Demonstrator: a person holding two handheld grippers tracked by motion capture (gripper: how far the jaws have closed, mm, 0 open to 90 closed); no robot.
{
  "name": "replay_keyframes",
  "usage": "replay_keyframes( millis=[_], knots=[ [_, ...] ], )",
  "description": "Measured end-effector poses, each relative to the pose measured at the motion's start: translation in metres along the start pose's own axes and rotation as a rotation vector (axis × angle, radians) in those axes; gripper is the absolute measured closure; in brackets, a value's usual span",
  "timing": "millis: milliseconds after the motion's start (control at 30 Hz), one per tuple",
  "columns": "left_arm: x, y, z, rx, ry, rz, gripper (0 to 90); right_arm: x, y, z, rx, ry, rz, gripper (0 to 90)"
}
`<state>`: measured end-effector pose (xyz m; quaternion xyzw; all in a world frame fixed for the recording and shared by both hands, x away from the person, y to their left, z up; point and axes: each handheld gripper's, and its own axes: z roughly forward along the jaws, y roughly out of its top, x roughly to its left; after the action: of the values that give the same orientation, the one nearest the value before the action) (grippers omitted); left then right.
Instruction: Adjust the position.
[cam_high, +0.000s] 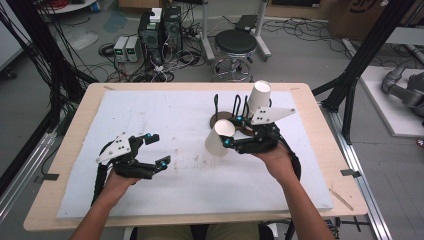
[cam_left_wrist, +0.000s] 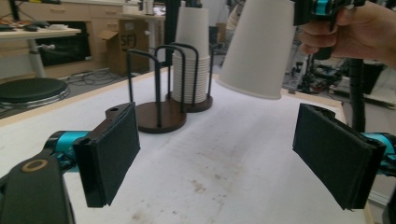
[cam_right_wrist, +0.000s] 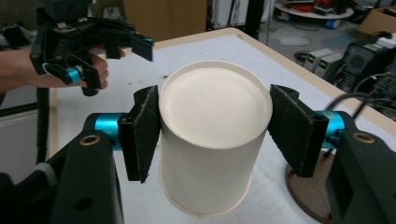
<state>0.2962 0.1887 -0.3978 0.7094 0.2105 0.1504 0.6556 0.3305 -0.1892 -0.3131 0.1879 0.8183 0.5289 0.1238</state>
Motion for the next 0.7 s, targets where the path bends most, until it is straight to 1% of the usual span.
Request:
replay_keyframes(
  millis=[67,167,300,367,433,467,500,600,700],
  knots=[
    [-0.002,0.002,0.005,0.001,-0.026,0.007,14.6,0.003,0.001,0.005,0.001,0.013,-0.015,37.2],
    [-0.005,0.005,0.011,0.000,-0.057,0.017,14.6,0.007,0.002,0.012,0.009,0.032,-0.015,37.2],
    [-0.007,0.007,0.021,0.000,-0.098,0.025,14.5,0.009,0.006,0.018,0.005,0.065,-0.018,37.2],
    [-0.008,0.007,0.028,0.004,-0.111,0.028,14.3,0.011,0.007,0.022,0.010,0.079,-0.020,37.2],
    [-0.009,0.007,0.034,0.006,-0.126,0.040,14.3,0.012,0.008,0.026,0.018,0.090,-0.021,37.2],
    [-0.009,0.007,0.037,0.005,-0.131,0.045,14.3,0.013,0.008,0.029,0.021,0.102,-0.019,37.2],
    [-0.010,0.007,0.040,0.002,-0.135,0.057,14.3,0.013,0.008,0.029,0.021,0.102,-0.019,37.2],
    [-0.011,0.006,0.047,0.002,-0.140,0.087,14.2,0.014,0.009,0.034,0.021,0.122,-0.021,37.2],
    [-0.010,0.004,0.052,0.010,-0.144,0.071,14.2,0.016,0.010,0.036,0.020,0.130,-0.024,37.2]
  ],
)
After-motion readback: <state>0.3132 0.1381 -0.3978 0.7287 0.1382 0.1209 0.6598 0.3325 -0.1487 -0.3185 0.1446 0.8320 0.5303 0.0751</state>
